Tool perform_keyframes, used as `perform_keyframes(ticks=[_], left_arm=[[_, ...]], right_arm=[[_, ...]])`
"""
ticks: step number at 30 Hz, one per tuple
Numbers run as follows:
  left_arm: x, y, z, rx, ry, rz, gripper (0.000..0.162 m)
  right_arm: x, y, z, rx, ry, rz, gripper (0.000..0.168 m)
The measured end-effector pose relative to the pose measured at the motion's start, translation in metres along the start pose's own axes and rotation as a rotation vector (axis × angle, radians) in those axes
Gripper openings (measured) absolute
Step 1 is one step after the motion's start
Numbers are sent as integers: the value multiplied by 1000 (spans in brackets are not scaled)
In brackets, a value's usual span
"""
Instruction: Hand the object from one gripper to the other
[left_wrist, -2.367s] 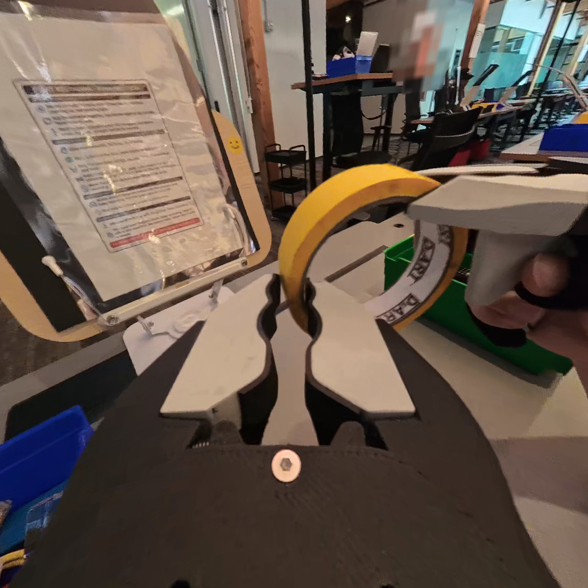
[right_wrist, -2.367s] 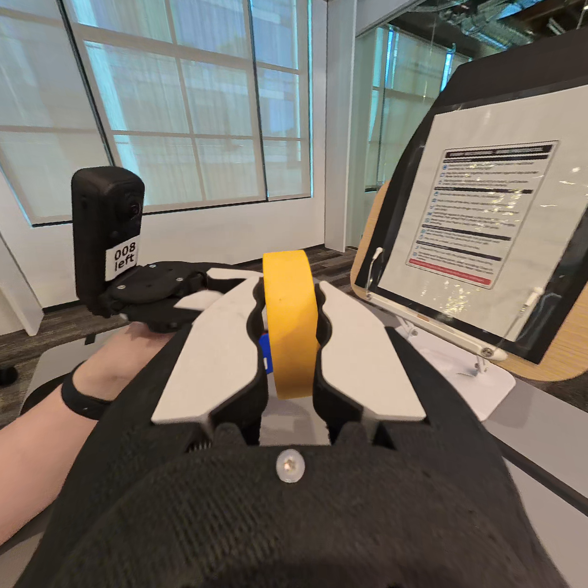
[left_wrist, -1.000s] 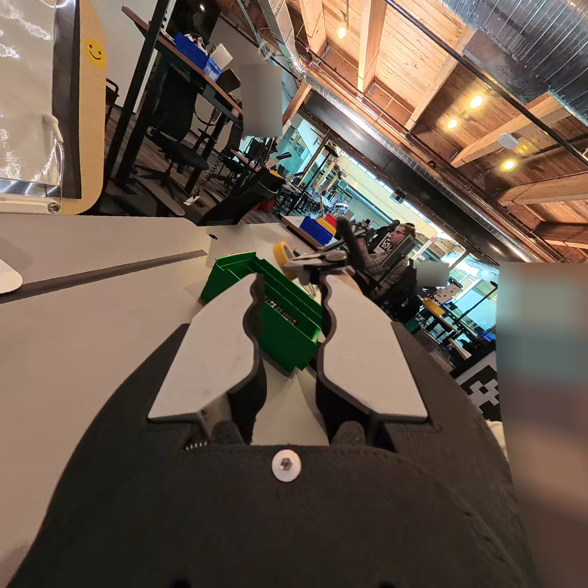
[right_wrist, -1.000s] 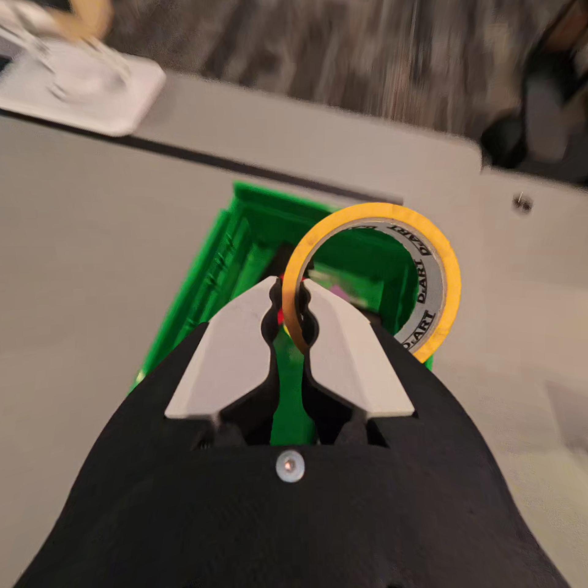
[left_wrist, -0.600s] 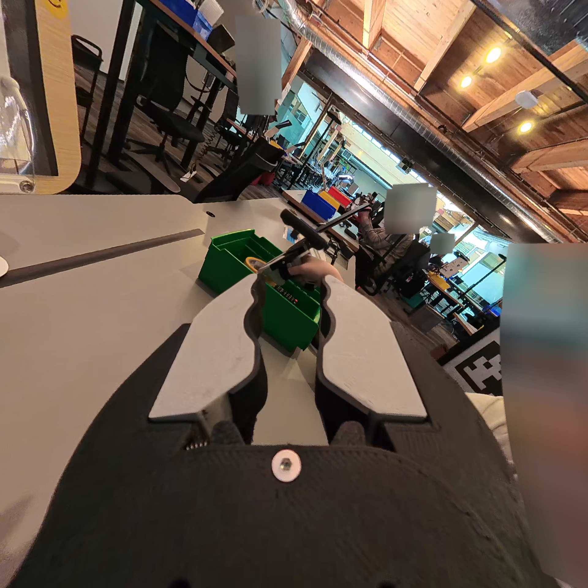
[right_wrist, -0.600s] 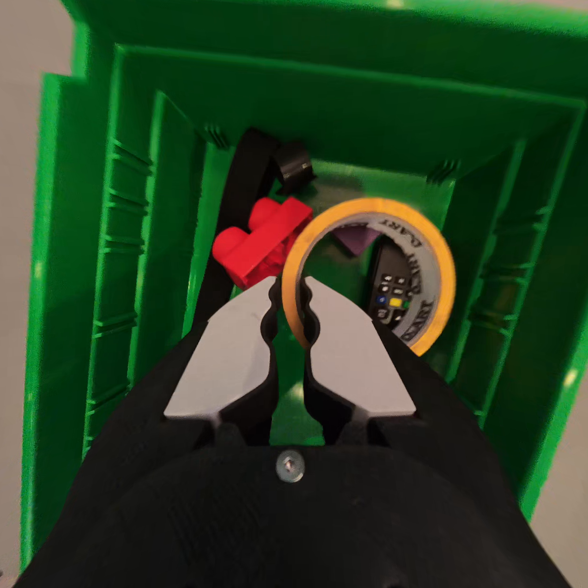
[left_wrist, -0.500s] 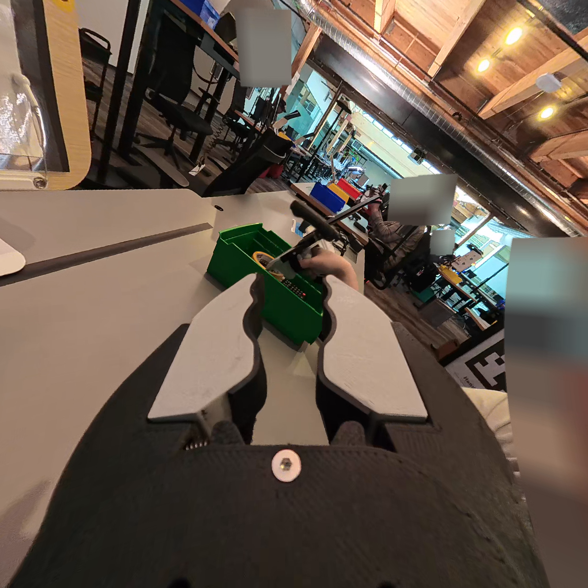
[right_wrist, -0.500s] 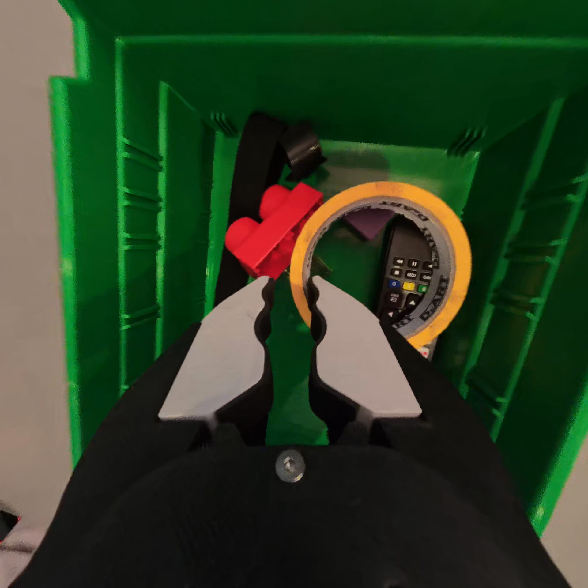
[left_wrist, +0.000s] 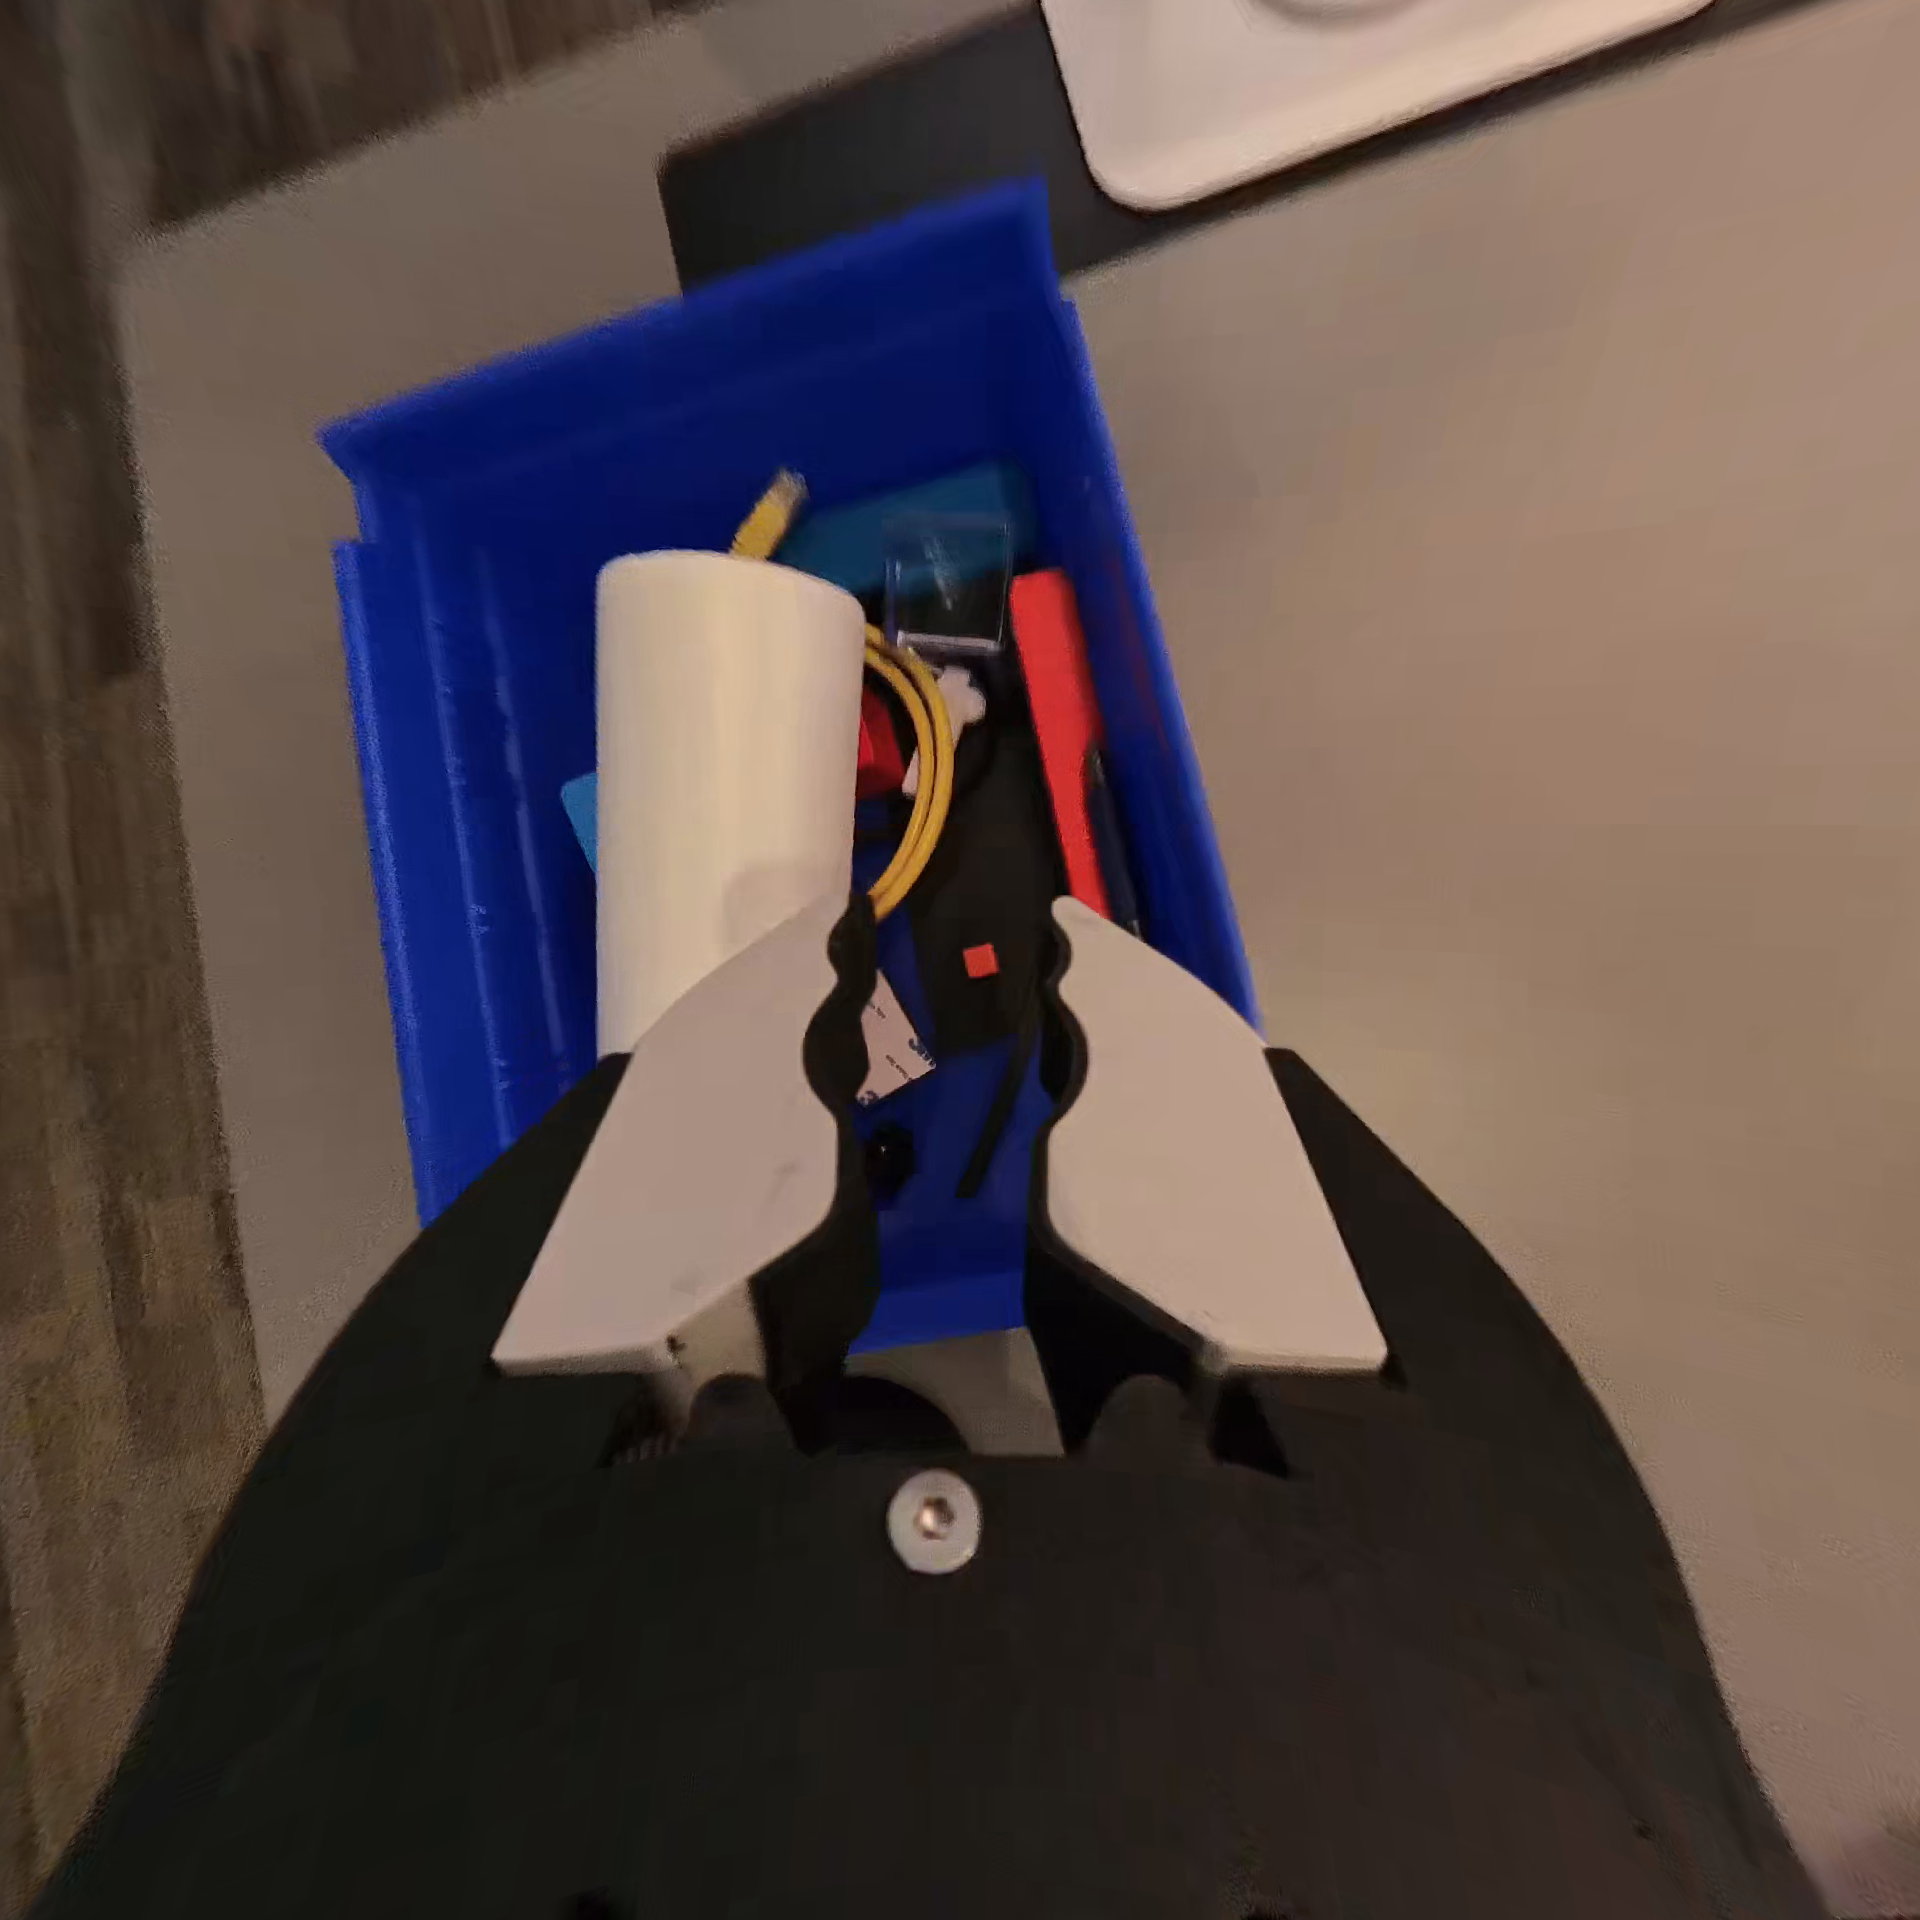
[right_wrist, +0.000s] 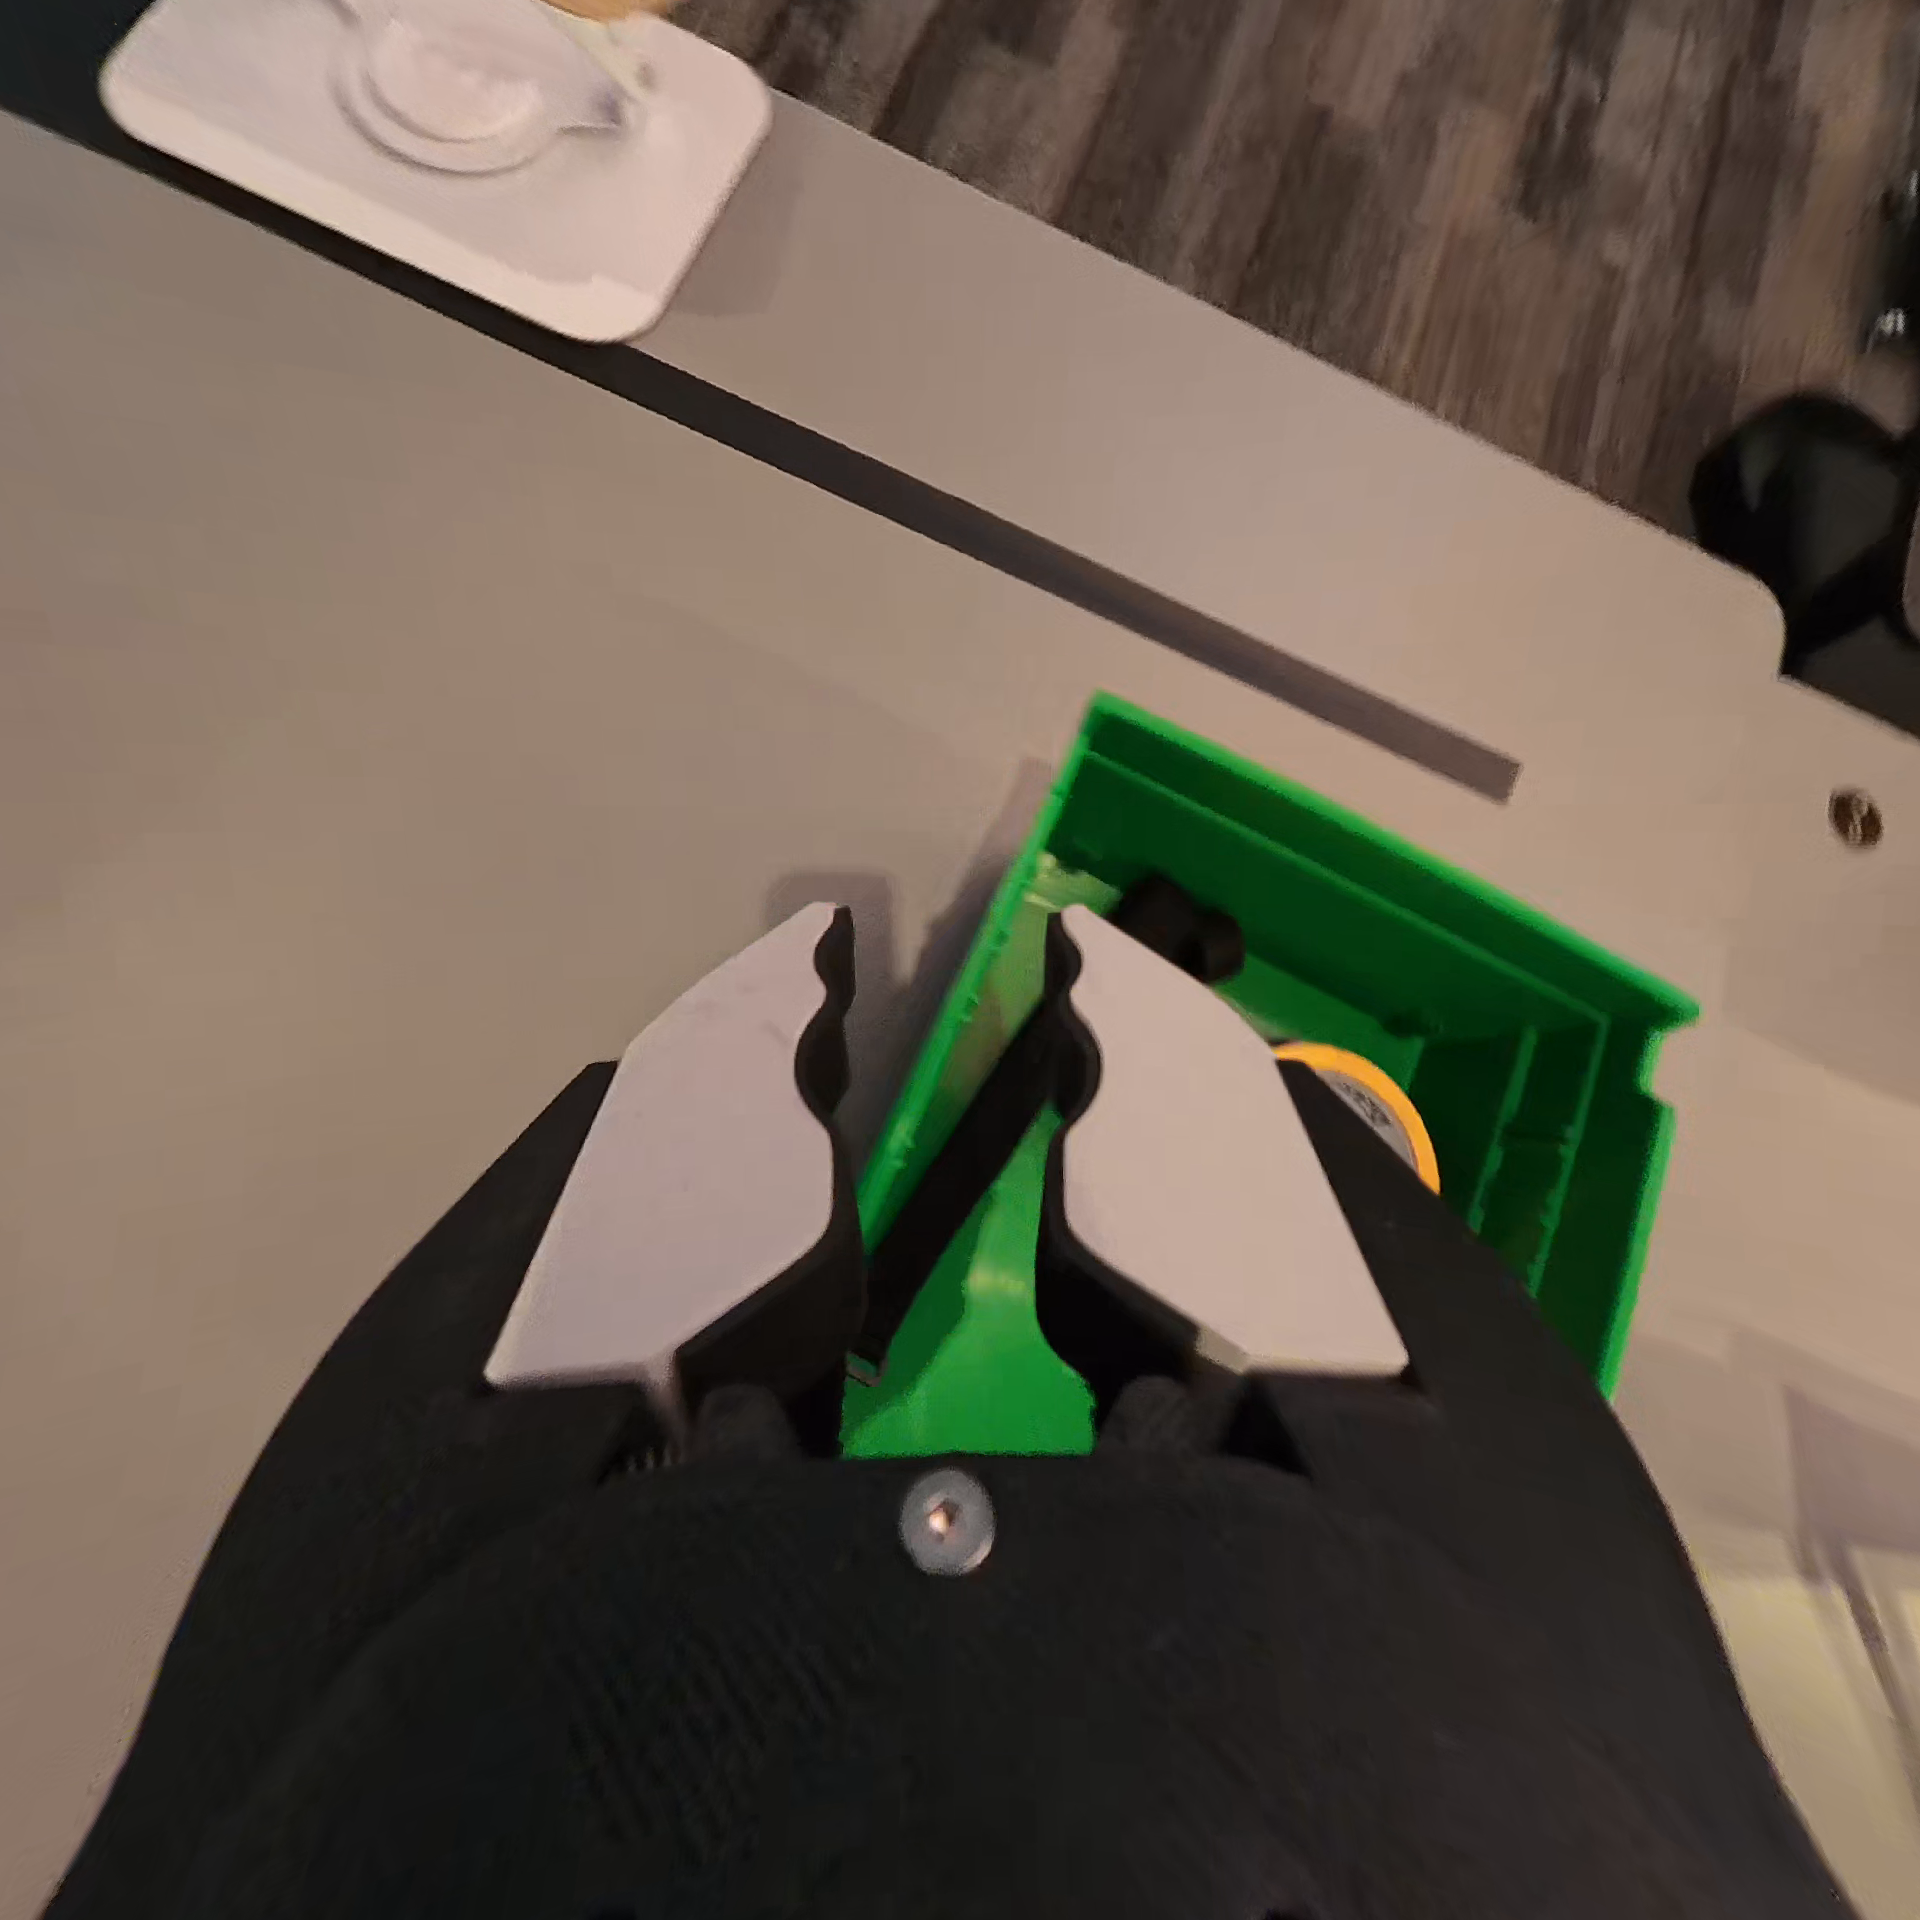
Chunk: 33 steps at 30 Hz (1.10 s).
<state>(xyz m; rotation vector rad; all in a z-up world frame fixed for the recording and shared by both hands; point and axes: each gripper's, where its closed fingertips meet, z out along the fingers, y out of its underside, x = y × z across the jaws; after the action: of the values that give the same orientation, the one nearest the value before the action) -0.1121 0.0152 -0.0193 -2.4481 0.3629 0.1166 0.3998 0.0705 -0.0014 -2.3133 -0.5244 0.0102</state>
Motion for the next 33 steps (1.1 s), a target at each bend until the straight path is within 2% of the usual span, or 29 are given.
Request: perform_keyframes(ticks=[1,4,9,12,16,18,23,26,29,33], left_arm=[[-3,4,10,-29,10,10,29],[-25,10,29,-70,-75,35,42],[-58,23,49,-107,-164,0,86],[-66,38,64,-161,-152,-21,95],[-74,56,80,-246,-169,-34,93],[-74,60,87,-264,-156,-50,79],[-72,58,85,-271,-112,-98,78],[-70,49,78,-227,-74,-145,78],[-74,39,62,-171,-106,-141,77],[-65,9,27,-10,-92,-138,77]], right_arm=[[-10,-6,0,9,-11,-31,36],[-30,-16,4,14,-20,-101,36],[-40,-18,14,-21,1,-156,36],[-40,-18,16,-30,5,-160,36],[-39,-17,17,-37,4,-165,36],[-39,-16,18,-40,2,-168,35],[-40,-15,19,-45,-5,-175,33],[-43,-16,20,-47,-10,-183,32],[-45,-17,20,-47,-9,-196,32],[-53,-23,19,-21,-21,-212,32]])
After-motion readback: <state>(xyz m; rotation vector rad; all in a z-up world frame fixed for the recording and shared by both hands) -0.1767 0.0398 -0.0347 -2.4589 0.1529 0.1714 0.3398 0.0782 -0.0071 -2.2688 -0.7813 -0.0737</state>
